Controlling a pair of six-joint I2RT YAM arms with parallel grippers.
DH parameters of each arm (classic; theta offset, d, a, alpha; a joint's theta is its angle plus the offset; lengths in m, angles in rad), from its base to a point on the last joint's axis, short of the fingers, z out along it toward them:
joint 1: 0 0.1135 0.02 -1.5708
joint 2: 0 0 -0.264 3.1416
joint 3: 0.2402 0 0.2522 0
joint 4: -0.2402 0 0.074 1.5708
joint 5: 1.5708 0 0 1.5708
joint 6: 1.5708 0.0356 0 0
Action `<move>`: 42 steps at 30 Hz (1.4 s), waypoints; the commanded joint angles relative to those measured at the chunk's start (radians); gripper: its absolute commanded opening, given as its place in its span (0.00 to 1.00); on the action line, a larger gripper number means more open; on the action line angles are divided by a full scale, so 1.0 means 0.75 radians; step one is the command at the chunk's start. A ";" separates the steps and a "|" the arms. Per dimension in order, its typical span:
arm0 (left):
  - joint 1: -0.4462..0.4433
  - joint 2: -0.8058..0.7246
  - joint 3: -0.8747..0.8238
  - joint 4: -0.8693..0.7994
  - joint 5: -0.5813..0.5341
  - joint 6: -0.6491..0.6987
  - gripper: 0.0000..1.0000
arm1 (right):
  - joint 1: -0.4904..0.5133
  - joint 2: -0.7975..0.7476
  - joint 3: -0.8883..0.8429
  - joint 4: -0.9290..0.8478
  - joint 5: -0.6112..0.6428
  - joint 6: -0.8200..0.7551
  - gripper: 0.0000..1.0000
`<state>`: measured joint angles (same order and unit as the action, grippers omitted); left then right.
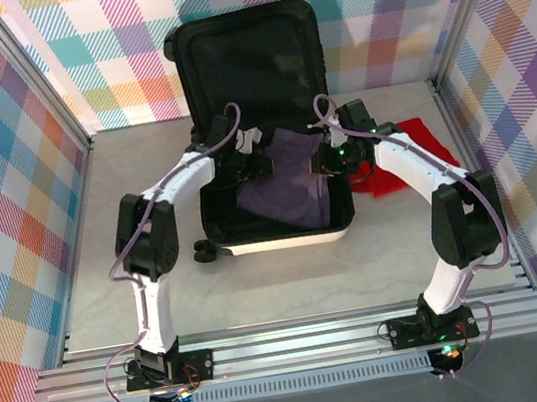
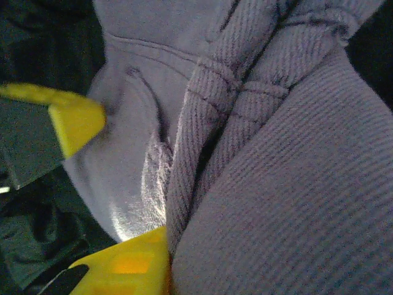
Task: Pack the luggage
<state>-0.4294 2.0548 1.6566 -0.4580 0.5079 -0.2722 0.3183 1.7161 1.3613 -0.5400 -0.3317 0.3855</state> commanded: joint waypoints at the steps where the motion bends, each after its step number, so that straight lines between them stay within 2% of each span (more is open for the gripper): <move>1: -0.006 -0.220 -0.135 0.095 -0.053 -0.079 0.12 | 0.017 -0.001 0.074 0.049 -0.196 -0.143 0.22; 6: -0.029 -0.412 -0.307 0.089 -0.170 -0.137 0.12 | 0.016 0.043 0.144 0.026 -0.341 -0.228 0.20; 11: -0.077 -0.481 -0.359 0.043 -0.284 -0.136 0.13 | 0.015 0.173 0.201 -0.058 -0.211 -0.218 0.20; 21: -0.110 -0.463 -0.330 0.024 -0.300 -0.118 0.16 | 0.017 0.295 0.165 -0.078 0.116 -0.079 0.22; 25: -0.138 -0.398 -0.308 0.055 -0.304 -0.123 0.22 | 0.023 0.306 0.131 -0.098 0.214 -0.050 0.26; 30: -0.156 -0.290 -0.283 0.085 -0.350 -0.149 0.27 | 0.033 0.215 0.095 -0.107 0.174 -0.077 0.37; 36: -0.169 -0.247 -0.293 0.124 -0.341 -0.166 0.28 | 0.034 0.015 0.105 -0.244 0.129 -0.163 0.55; 42: -0.170 -0.263 -0.303 0.128 -0.335 -0.161 0.30 | 0.034 -0.106 0.132 -0.311 0.088 -0.182 0.56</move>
<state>-0.5495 1.8805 1.4239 -0.3817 0.2665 -0.3820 0.3355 1.6634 1.4418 -0.7143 -0.2379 0.2741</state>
